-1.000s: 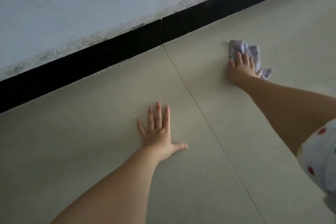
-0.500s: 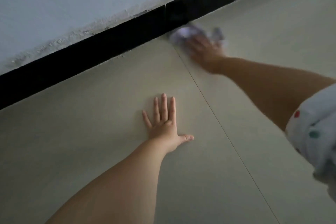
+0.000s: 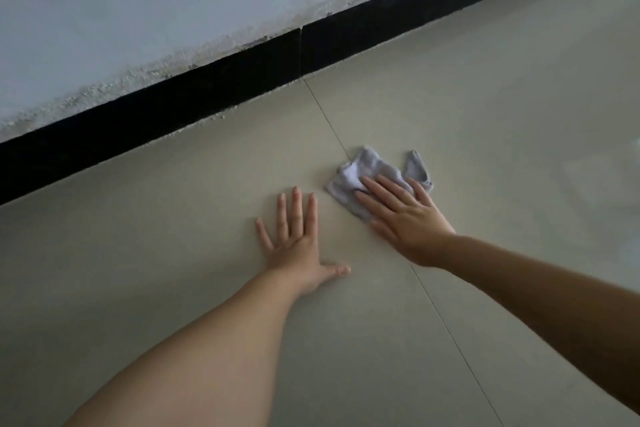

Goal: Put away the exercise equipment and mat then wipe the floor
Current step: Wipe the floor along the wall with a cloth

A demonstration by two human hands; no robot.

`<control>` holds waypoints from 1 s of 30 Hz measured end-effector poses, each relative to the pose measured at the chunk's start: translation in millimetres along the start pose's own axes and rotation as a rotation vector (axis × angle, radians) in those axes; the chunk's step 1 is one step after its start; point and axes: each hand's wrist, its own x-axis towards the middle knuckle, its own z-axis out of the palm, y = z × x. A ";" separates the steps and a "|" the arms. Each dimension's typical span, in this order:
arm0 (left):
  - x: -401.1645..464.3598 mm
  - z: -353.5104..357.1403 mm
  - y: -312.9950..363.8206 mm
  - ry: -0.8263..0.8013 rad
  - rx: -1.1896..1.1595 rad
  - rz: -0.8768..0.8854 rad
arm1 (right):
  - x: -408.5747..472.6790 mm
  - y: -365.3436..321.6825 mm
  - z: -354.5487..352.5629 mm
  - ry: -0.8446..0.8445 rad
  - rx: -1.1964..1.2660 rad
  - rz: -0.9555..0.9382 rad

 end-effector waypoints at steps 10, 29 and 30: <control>1.6 -2.1 0.1 0.011 0.020 0.002 | -40.8 37.2 -7.4 -0.055 0.235 0.751; 2.4 -3.0 -9.5 -0.006 0.042 0.047 | -43.2 63.9 -29.0 -0.238 0.401 0.899; 2.6 -3.2 -9.7 -0.004 0.025 0.052 | -44.5 38.7 -25.6 -0.251 0.391 0.895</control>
